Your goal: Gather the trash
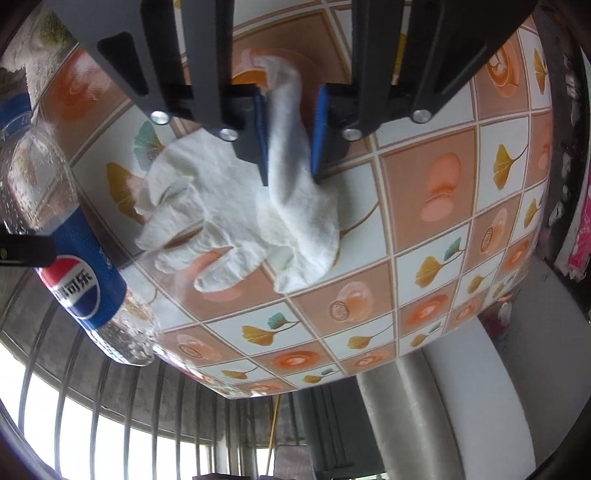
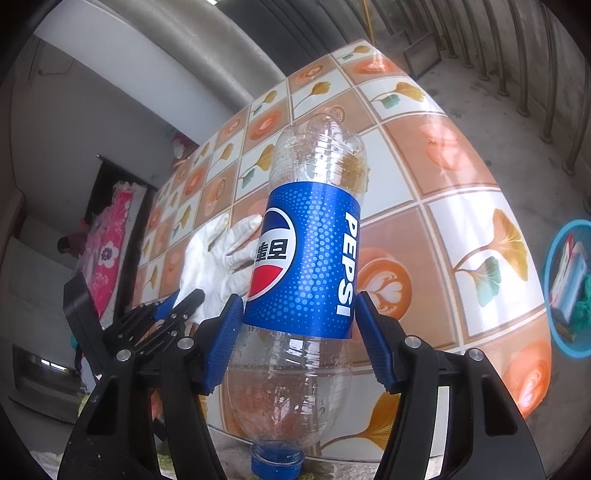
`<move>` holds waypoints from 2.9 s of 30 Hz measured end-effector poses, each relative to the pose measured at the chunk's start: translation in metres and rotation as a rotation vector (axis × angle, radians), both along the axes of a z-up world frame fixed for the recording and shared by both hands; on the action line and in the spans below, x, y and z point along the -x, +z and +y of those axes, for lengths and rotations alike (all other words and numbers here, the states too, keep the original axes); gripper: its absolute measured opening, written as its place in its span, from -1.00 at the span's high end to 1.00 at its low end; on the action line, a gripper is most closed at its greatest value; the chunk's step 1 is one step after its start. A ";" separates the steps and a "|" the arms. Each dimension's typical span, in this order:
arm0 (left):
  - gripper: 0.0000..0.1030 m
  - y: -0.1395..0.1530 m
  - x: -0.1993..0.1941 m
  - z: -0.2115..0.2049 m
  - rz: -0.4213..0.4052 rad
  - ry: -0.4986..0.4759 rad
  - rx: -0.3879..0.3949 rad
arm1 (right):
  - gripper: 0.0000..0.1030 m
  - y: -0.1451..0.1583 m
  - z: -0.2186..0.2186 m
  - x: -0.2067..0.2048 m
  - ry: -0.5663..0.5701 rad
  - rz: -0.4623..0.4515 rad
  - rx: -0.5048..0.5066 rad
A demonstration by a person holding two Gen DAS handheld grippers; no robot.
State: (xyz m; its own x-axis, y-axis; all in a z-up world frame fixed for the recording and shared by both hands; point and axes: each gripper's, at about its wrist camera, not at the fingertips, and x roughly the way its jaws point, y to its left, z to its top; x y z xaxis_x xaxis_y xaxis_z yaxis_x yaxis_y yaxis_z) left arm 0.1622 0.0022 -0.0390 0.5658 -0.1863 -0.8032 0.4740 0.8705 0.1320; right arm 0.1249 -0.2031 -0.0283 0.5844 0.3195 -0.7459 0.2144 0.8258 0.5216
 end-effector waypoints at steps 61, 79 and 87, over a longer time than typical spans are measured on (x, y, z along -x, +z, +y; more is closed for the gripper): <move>0.84 0.104 0.037 -0.033 -0.172 -0.166 0.188 | -0.09 0.028 -0.024 0.041 -0.072 -0.117 -0.108; 0.84 0.144 0.059 -0.236 0.056 -0.617 0.362 | -0.09 0.038 -0.180 0.232 -0.663 -0.217 -0.090; 0.83 0.081 0.091 -0.361 0.269 -0.746 0.272 | -0.09 -0.031 -0.226 0.265 -0.818 -0.094 -0.202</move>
State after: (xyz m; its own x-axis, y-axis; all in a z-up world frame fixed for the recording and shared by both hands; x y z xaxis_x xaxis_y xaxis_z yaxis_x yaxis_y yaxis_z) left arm 0.0710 -0.3588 0.0417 0.0122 -0.6427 -0.7660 0.9237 0.3007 -0.2376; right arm -0.1405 -0.4294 -0.0589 0.7461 -0.1089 -0.6569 0.6522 0.3184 0.6880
